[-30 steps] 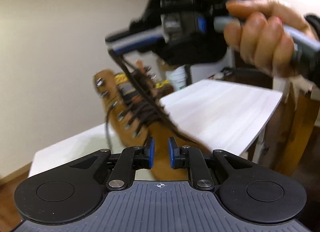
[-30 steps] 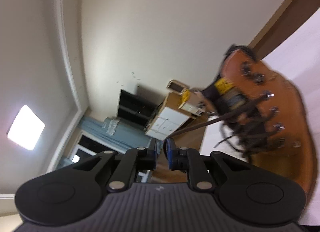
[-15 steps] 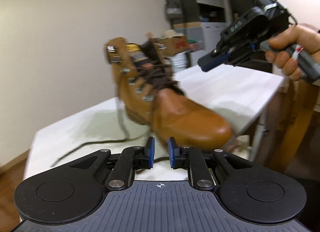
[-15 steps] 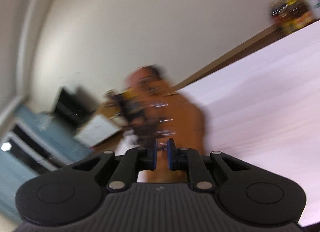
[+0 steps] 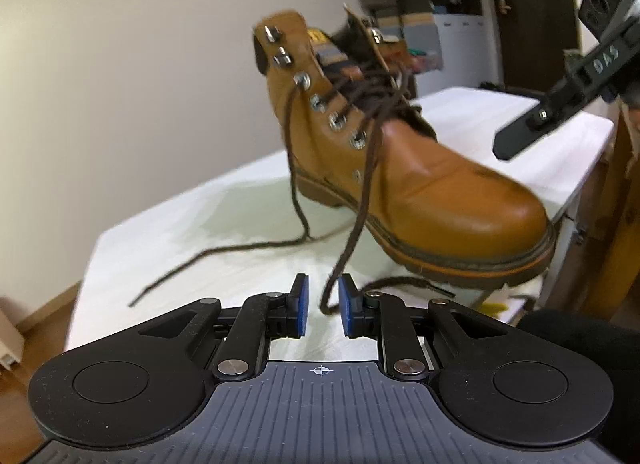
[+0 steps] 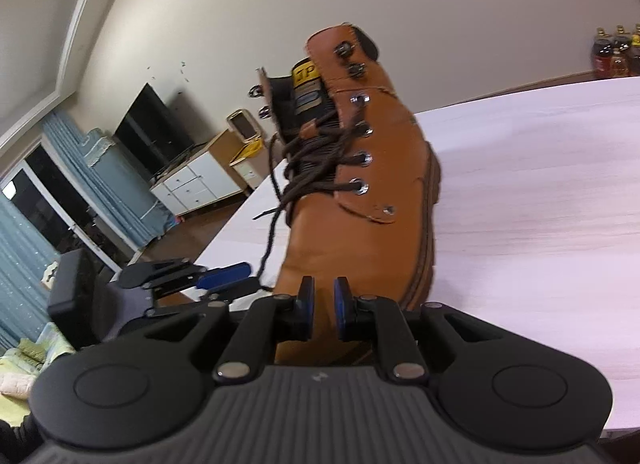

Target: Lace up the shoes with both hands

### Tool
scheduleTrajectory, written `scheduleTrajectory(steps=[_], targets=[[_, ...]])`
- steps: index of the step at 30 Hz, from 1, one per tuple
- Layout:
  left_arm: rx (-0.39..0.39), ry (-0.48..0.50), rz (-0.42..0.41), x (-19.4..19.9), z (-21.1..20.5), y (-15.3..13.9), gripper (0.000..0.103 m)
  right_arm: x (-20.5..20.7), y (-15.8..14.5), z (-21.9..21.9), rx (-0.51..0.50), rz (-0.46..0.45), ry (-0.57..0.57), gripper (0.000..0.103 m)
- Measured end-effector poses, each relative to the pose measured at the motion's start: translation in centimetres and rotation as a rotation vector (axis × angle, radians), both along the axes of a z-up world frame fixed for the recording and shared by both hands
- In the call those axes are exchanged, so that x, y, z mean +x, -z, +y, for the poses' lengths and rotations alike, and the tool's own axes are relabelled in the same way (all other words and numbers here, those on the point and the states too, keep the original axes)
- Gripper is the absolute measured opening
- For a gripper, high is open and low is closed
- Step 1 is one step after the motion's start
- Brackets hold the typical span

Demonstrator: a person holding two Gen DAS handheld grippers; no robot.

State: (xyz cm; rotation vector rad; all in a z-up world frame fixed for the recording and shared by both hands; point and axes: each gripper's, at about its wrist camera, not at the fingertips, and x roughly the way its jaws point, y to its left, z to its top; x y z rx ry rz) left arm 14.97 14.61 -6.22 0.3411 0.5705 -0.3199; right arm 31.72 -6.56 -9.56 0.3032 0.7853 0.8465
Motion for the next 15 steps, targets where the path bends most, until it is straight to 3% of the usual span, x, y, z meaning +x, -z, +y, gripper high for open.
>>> scheduleTrajectory(steps=[2,4,8,12,15], targets=[[0.047,0.034,0.022,0.6,-0.5,0.2,0.005,-0.1,-0.1,-0.2,-0.005,-0.004,0.003,0.014],[0.098,0.034,-0.025,0.8,-1.0,-0.9,0.005,-0.5,-0.2,-0.4,-0.018,-0.015,0.005,0.014],[0.098,0.100,-0.101,0.9,-1.7,-4.4,0.005,-1.4,-0.6,-1.3,-0.060,-0.053,0.007,0.014],[0.092,0.256,-0.151,1.6,-4.9,-7.3,0.005,-1.8,-0.8,-2.0,-0.061,-0.071,0.029,0.014],[0.125,0.356,-0.141,1.8,-8.5,-7.0,0.006,-1.9,-1.0,-2.9,-0.042,-0.078,0.062,0.014]])
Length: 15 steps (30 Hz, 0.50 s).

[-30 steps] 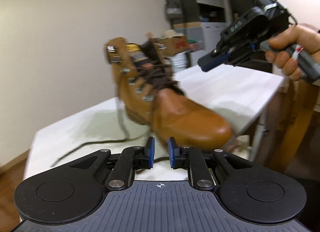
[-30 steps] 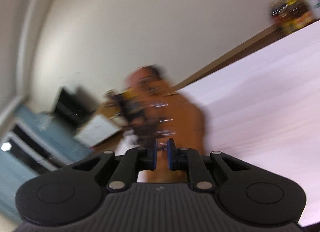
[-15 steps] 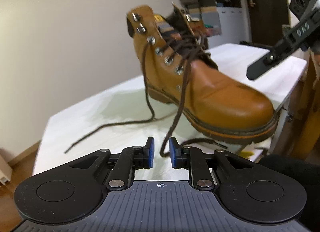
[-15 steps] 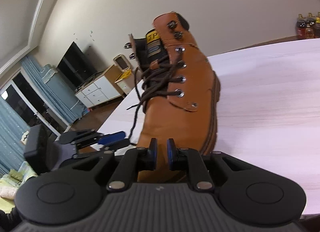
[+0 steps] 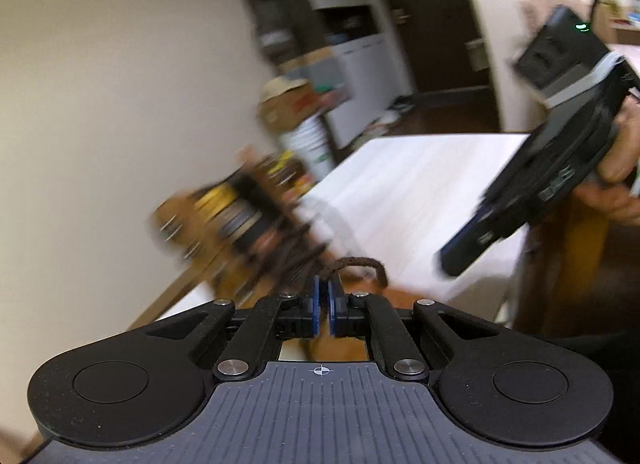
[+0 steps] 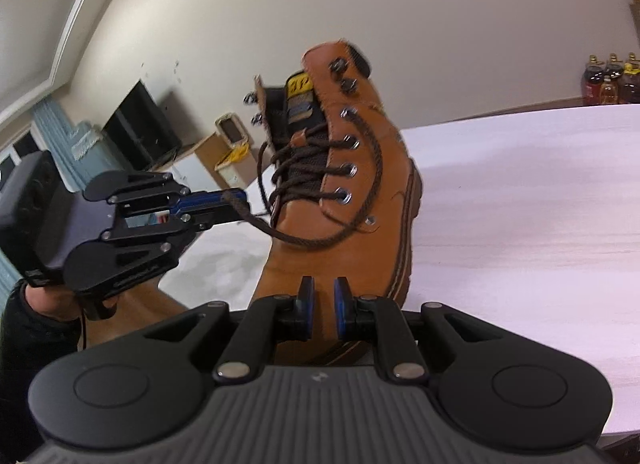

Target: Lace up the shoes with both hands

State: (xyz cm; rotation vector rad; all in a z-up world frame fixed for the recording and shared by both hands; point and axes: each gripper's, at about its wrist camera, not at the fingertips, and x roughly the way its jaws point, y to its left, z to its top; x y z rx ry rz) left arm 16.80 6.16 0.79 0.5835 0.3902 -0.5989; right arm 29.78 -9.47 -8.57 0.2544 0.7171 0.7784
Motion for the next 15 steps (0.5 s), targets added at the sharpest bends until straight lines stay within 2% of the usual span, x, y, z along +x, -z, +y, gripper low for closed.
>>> scheduleTrajectory(steps=[4,6,10,15], targets=[[0.114,0.064,0.037,-0.3,-3.3,2.9,0.009,-0.2,-0.4,-1.5,-0.014,-0.021,0.041,0.014],[0.132,0.067,0.049,-1.0,-3.5,3.8,0.008,-0.2,-0.7,-2.2,-0.027,-0.034,0.060,0.014],[0.062,0.054,0.052,-2.7,-2.3,3.8,0.016,0.2,-1.2,-3.0,-0.028,-0.048,0.063,0.014],[-0.029,0.017,0.029,-4.6,-0.1,2.9,0.017,0.9,-2.0,-1.1,-0.047,-0.104,-0.026,0.015]])
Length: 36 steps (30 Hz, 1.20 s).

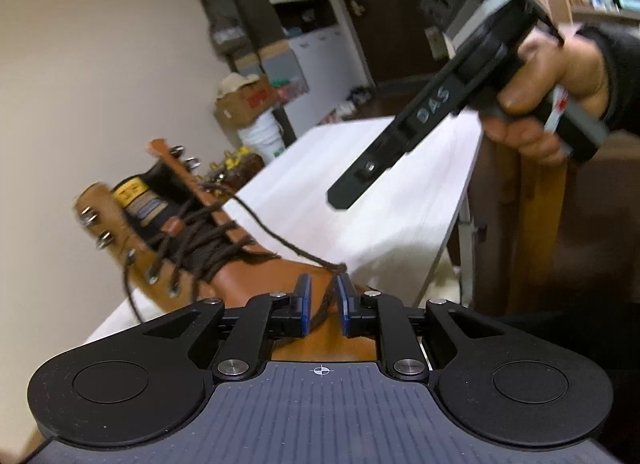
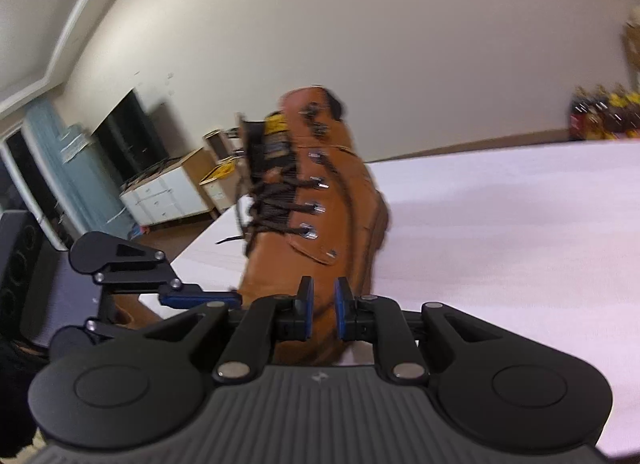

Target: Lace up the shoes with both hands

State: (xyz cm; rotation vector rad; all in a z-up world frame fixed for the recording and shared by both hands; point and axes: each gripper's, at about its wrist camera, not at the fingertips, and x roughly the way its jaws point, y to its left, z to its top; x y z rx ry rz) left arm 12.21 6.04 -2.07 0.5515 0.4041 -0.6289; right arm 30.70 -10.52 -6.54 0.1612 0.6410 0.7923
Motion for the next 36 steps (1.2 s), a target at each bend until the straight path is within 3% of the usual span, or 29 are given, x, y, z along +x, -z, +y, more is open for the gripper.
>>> scheduleTrajectory(steps=[7,13,15,17,18,24,28,32,36], targets=[[0.001,-0.087,0.025,-1.8,2.3,0.3,0.017,1.0,-0.7,5.2,-0.066,-0.041,-0.206,0.022],[-0.004,-0.181,0.035,-1.7,4.7,0.9,0.017,-0.4,-0.2,9.6,-0.304,-0.168,-0.374,0.023],[-0.031,-0.197,0.031,-1.5,5.2,0.9,0.017,-1.0,0.0,10.7,-0.396,-0.228,-0.397,0.020],[-0.061,-0.204,0.029,-1.3,5.4,0.8,0.017,-1.5,0.0,11.1,-0.444,-0.266,-0.397,0.004],[-0.071,-0.203,0.027,-1.1,5.4,0.7,0.017,-1.6,-0.1,10.9,-0.456,-0.267,-0.387,0.004],[-0.090,-0.151,0.036,-0.1,4.0,1.1,0.017,-0.9,-0.5,6.2,-0.443,-0.214,-0.292,0.004],[-0.097,-0.140,0.037,1.0,3.2,1.3,0.014,-0.7,0.2,5.3,-0.444,-0.202,-0.304,0.005],[-0.098,-0.151,0.040,1.5,3.3,1.2,0.015,-0.4,0.1,5.2,-0.445,-0.212,-0.318,0.016],[-0.089,-0.153,0.041,1.4,3.2,1.4,0.015,0.5,-0.6,5.0,-0.351,-0.206,-0.347,0.020]])
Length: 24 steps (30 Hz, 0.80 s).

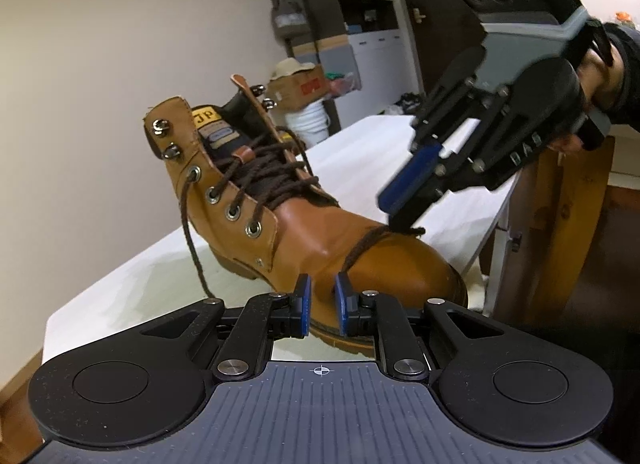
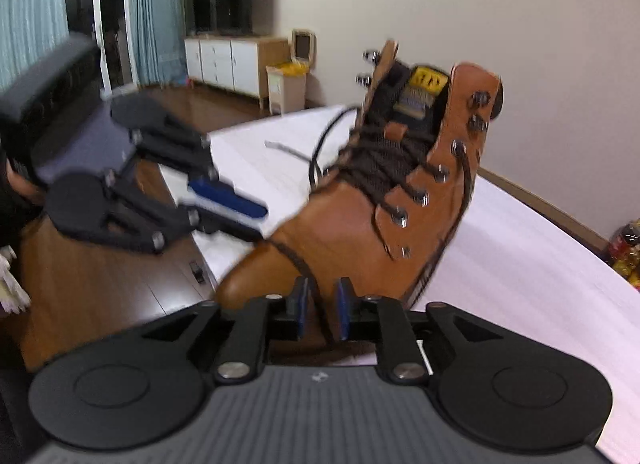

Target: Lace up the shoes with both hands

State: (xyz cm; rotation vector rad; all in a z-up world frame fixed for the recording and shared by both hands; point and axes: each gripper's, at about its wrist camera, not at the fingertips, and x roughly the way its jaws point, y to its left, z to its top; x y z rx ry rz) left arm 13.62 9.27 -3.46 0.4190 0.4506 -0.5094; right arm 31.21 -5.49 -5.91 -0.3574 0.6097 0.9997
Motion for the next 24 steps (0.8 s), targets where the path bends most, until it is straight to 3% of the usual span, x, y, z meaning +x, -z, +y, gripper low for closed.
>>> scheduleTrajectory(steps=[4,7,10,13,18,21,24], targets=[[0.009,-0.011,-0.001,0.1,0.1,0.1,0.014,1.4,0.3,0.7,0.068,0.044,-0.061,0.020],[0.002,-0.018,0.002,0.2,0.2,0.2,0.014,2.1,0.7,1.2,0.066,0.069,-0.101,0.018],[-0.012,-0.039,0.014,0.4,0.7,0.4,0.016,1.6,0.8,1.3,0.047,0.051,-0.118,0.003],[-0.048,-0.076,0.037,1.0,1.5,0.6,0.016,1.1,0.2,1.0,0.049,0.016,-0.074,0.002],[-0.090,-0.197,0.083,3.5,2.3,1.1,0.015,0.9,-2.2,-0.9,0.134,-0.051,0.034,0.002],[-0.151,-0.185,0.096,4.1,2.2,1.1,0.009,1.3,-3.0,-1.7,0.175,-0.067,0.088,0.002],[-0.135,-0.175,0.084,3.9,1.6,1.2,0.004,1.8,-3.5,-2.2,0.200,-0.077,0.127,0.002]])
